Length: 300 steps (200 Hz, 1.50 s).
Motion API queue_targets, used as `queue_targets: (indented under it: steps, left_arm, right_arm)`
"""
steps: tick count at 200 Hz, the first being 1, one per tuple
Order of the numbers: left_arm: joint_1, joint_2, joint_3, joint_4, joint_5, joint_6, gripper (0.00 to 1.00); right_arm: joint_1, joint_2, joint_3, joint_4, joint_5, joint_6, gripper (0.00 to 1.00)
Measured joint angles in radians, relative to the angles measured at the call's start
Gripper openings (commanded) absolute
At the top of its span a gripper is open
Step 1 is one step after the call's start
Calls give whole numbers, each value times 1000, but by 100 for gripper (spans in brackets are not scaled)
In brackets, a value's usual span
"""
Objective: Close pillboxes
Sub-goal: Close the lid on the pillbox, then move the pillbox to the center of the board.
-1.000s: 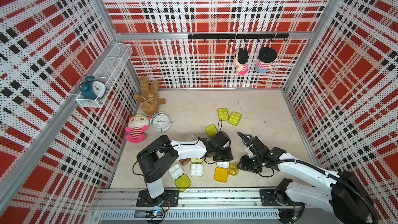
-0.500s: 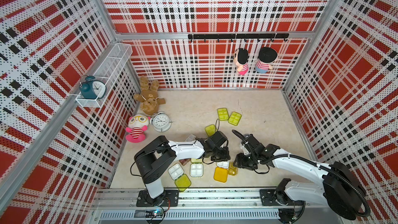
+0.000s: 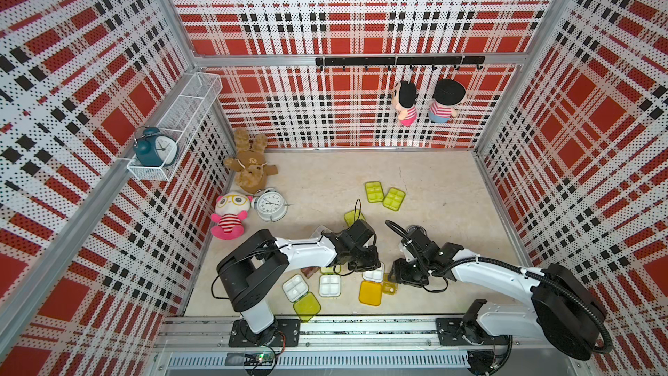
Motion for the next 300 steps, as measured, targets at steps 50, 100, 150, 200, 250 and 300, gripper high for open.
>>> queue_targets:
  steps: [50, 100, 150, 200, 250, 300]
  left_arm:
    - [3, -11, -18, -6, -5, 16, 19]
    - [2, -13, -46, -4, -16, 25, 16]
    - [1, -32, -60, -13, -39, 31, 16]
    - [1, -62, -60, -40, -61, 30, 16]
    - [2, -99, -59, -48, -69, 28, 16]
    - [4, -127, -59, -50, -80, 24, 17]
  right_arm:
    - [0, 2, -7, 20, -5, 4, 59]
    - [1, -28, -30, 44, -4, 14, 63]
    - [1, -29, -32, 46, -3, 16, 60]
    - [1, -21, -32, 46, -3, 14, 59]
    - [1, 13, -15, 41, -5, 6, 58]
    - [1, 26, -5, 39, -6, -2, 57]
